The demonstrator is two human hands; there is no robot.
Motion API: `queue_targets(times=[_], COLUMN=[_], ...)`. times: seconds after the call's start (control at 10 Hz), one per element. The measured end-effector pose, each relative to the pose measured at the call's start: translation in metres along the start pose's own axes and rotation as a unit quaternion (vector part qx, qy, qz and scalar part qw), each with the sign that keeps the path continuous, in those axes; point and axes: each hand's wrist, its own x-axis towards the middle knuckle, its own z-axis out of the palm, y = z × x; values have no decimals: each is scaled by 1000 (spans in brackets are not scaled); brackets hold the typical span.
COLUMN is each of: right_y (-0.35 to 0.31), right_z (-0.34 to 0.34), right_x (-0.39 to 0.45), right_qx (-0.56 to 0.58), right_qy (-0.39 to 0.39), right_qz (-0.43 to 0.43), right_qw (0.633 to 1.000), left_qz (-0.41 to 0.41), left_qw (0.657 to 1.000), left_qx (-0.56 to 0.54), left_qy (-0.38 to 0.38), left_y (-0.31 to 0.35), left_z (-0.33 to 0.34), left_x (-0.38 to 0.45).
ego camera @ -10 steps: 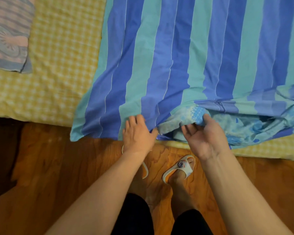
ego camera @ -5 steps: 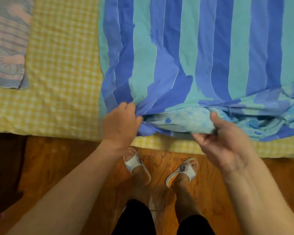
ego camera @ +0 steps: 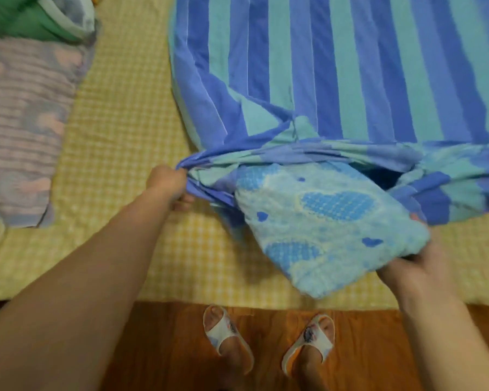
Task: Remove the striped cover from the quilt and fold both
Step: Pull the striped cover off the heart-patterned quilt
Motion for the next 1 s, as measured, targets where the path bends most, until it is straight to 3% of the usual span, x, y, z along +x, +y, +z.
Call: queue_targets(times=[0.1, 0.2, 0.3, 0.4, 0.5, 0.6, 0.7, 0.8, 0.9, 1.0], right_y=[21, 56, 67, 53, 35, 25, 41, 88, 166, 224], right_z=[-23, -31, -28, -21, -10, 19, -6, -7, 9, -5], right_x=[12, 21, 22, -1, -41, -101, -102, -93, -76, -37], right_qx=[-63, -126, -194, -230, -208, -196, -187, -263, -401, -572], right_qy=[70, 99, 143, 109, 38, -35, -28, -80, -111, -109], right_qz=[-4, 34, 49, 62, 58, 52, 143, 164, 101, 104], right_qw=[996, 986, 969, 965, 976, 979, 972, 947, 904, 806], left_qz=[-52, -80, -20, -22, -14, 1, -5, 150, 227, 267], left_qw=[993, 987, 981, 968, 978, 998, 964, 937, 960, 946], left_qx=[26, -19, -122, -156, -71, 7, -254, -316, -86, 169], left_qy=[-105, -137, -150, -197, -196, -58, 72, 7, -141, -71], left_y=[-60, -99, -105, -94, -76, -5, 89, 173, 175, 108], left_z=[51, 81, 99, 109, 104, 62, -7, -53, -45, -13], left_x=[-14, -6, 5, -1, -3, 20, 61, 66, 41, 16])
